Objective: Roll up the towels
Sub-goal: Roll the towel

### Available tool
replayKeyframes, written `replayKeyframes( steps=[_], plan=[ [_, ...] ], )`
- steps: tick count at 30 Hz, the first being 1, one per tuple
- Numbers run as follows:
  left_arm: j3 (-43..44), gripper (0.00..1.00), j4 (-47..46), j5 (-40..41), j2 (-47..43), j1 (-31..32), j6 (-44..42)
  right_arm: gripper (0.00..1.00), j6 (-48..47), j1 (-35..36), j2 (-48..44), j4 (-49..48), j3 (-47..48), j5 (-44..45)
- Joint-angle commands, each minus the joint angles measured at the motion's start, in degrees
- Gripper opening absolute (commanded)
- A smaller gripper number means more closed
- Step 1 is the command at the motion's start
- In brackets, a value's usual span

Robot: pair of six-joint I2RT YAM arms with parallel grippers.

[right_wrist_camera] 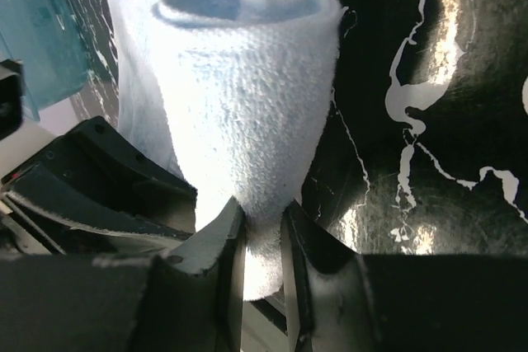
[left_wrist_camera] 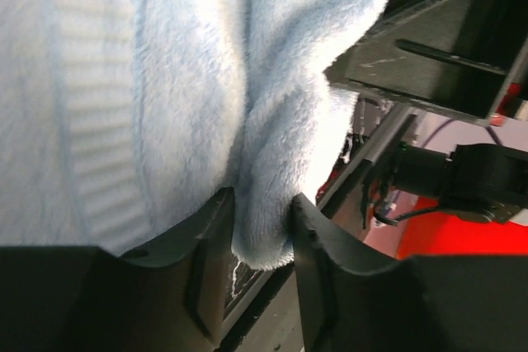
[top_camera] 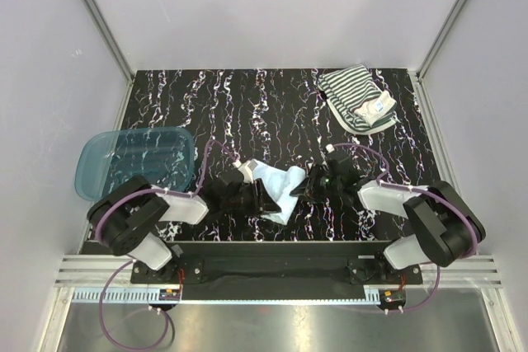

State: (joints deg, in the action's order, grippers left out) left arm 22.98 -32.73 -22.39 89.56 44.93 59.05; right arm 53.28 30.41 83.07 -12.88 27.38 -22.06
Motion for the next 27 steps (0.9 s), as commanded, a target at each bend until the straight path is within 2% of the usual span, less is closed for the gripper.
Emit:
replayKeyframes(
  steps=[1, 2, 5, 8, 14, 18, 27],
  plan=[
    [3.19, 0.43, 15.83, 7.26, -5.0, 0.6, -7.71, 0.2, -3.87, 0.52, -2.65, 10.75, 4.61, 3.86],
    [3.82, 0.45, 17.86, 8.41, -5.88, 1.21, -9.63, 0.2, -5.27, 0.52, -2.39, 16.08, 6.7, 4.13],
    [6.98, 0.51, 26.72, 13.5, -8.61, 2.96, -12.89, 0.2, -6.86, 0.87, -1.68, 23.57, 10.22, 5.54],
    [9.96, 0.55, 31.83, 18.34, -10.45, 4.98, -15.35, 0.2, -7.83, 1.66, -0.81, 29.91, 13.48, 7.29],
    [16.12, 0.57, 41.58, 30.55, -13.18, 11.66, -18.96, 0.19, -9.07, 3.25, 2.18, 38.97, 18.76, 10.02],
    [20.34, 0.57, 44.59, 39.94, -15.02, 17.11, -20.9, 0.19, -9.33, 4.56, 3.59, 42.23, 21.05, 11.34],
    [26.93, 0.59, 44.6, 49.11, -12.22, 30.39, -28.46, 0.19, -9.51, 5.71, 6.14, 44.96, 24.57, 12.05]
  ],
)
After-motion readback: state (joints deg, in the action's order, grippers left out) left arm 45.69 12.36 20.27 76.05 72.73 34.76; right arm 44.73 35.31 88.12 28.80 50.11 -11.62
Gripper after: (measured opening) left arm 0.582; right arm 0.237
